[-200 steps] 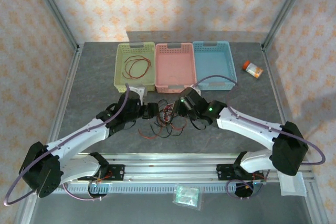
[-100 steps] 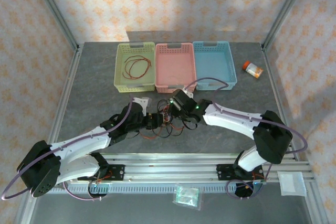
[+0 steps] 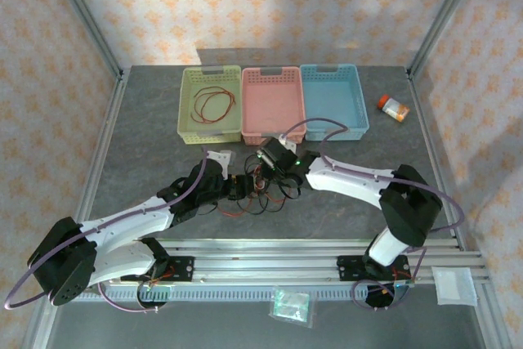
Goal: Untangle the cables
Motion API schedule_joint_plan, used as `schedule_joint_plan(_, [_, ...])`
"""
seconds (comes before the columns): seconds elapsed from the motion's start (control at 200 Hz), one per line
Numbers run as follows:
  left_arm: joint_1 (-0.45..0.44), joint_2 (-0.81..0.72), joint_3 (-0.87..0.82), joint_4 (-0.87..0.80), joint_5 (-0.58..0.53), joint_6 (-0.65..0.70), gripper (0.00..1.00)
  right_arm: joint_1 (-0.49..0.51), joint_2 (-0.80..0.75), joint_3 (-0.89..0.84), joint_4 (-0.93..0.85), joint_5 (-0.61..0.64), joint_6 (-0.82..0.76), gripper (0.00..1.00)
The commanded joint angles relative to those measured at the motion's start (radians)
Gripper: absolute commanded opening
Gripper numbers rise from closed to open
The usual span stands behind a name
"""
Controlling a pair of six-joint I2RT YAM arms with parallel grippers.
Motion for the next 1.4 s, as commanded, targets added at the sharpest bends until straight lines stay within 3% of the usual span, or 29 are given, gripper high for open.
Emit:
schedule_joint_plan(0.0, [-0.005,-0.02,-0.011,0.011,-0.028,-0.013,0.62,0.006,0.011,0.036,-0.02,0.043,-0.013,0.27])
schedule_joint_plan(0.37, [-0.005,-0.017,-0.016,0.034,-0.024,-0.011,0.62,0.005,0.011,0.038,-0.034,0.066,-0.024,0.16])
schedule_joint_plan(0.816, [-0.004,0.021,-0.022,0.076,-0.002,-0.019,0.54,0.005,0.017,0.014,0.041,-0.01,-0.038,0.22])
schedule_joint_plan(1.242, [-0.004,0.096,-0.021,0.111,0.044,-0.005,0.53,0.006,-0.011,-0.01,-0.002,0.048,-0.024,0.11])
schedule_joint_plan(1.397, [-0.003,0.147,-0.005,0.146,0.093,0.015,0.5,-0.014,-0.054,-0.072,0.067,-0.017,-0.003,0.09])
